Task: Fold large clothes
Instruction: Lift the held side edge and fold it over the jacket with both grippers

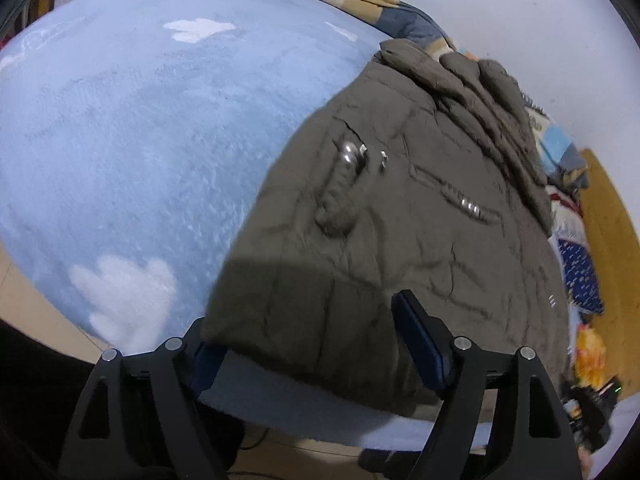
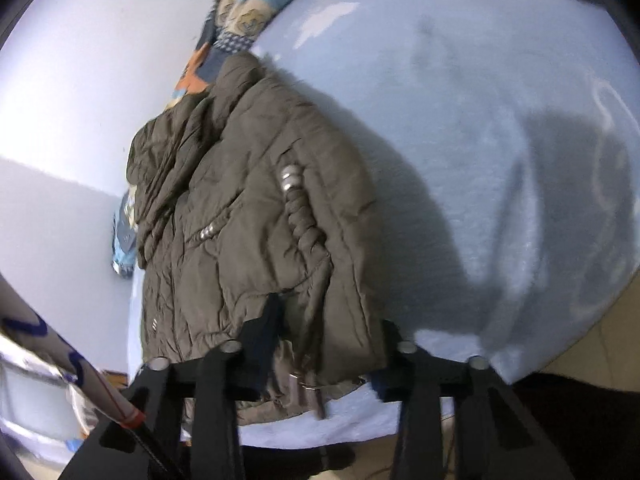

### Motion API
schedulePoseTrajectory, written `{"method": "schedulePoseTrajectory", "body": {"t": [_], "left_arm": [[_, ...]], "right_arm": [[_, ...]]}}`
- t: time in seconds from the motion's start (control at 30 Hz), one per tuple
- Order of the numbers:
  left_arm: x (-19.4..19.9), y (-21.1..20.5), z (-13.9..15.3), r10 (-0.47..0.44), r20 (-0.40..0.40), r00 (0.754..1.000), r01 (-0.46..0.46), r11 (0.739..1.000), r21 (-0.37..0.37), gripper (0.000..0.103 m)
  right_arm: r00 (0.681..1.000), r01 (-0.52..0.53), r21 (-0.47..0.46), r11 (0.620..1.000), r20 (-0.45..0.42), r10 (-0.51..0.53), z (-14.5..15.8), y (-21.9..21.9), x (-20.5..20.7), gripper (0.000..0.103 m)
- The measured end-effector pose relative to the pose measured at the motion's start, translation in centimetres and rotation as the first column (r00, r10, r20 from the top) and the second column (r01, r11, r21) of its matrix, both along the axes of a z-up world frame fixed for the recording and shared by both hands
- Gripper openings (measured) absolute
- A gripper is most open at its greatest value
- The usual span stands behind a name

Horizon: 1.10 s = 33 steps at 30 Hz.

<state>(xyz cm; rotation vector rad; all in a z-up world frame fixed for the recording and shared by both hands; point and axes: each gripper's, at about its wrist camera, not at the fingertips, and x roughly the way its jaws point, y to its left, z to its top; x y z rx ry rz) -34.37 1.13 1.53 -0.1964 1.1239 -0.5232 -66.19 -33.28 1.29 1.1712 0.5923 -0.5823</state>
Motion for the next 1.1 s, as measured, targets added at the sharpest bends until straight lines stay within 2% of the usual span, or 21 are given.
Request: {"method": "schedulePoseTrajectory", "body": {"t": [0.07, 0.17, 0.33, 0.43, 0.53, 0.63, 0.87, 1.1], "left_arm": [[0.3, 0.1, -0.1, 0.011, 0.007, 1.000, -0.011, 1.000, 0.013, 0.078], [1.0, 0.8, -0.6, 0.059, -0.016, 0.998, -0.059, 0.998, -0.012, 0.078], [1.1, -0.1, -0.9, 0.044, 0.008, 0.999, -0.045, 0.999, 0.022, 0.080], [0.8, -0.7, -0.2, 0.020, 0.072, 0.997, -0.025, 0.997, 0.067, 0.079], [0.1, -1.7, 0.6, -0.017, 0.156, 0.988, -0.005, 0.990, 0.139, 0.077], [-0.2, -2.5, 0.7, -0.050, 0.202, 0.978, 0.009, 0.980, 0.201, 0.077], [-0.2, -2.8, 0.2, -0.072, 0.207, 0.976, 0.024, 0.975, 0.221, 0.077], [-0.3, -2.9, 0.2, -0.078, 0.206, 0.975, 0.029, 0.973, 0.229, 0.078]], "right_arm": [[1.000, 0.015, -0.003, 1.000, 0.002, -0.015, -0.1, -0.1, -0.2, 0.034], [1.000, 0.024, 0.014, 1.000, -0.007, -0.024, -0.6, -0.2, -0.4, 0.033], [0.999, 0.025, 0.027, 0.999, -0.024, -0.024, -1.1, -0.4, -0.2, 0.035], [0.999, 0.021, 0.025, 0.999, -0.036, -0.020, -1.2, -0.4, 0.2, 0.035], [0.997, -0.002, -0.019, 1.000, -0.076, 0.000, -0.7, -0.1, 0.8, 0.036], [0.992, -0.027, -0.073, 0.997, -0.125, 0.017, -0.2, 0.4, 1.4, 0.036], [0.974, -0.072, -0.151, 0.986, -0.222, 0.037, 0.4, 1.0, 2.8, 0.036], [0.964, -0.103, -0.181, 0.978, -0.262, 0.052, 0.7, 1.2, 3.3, 0.036]]}}
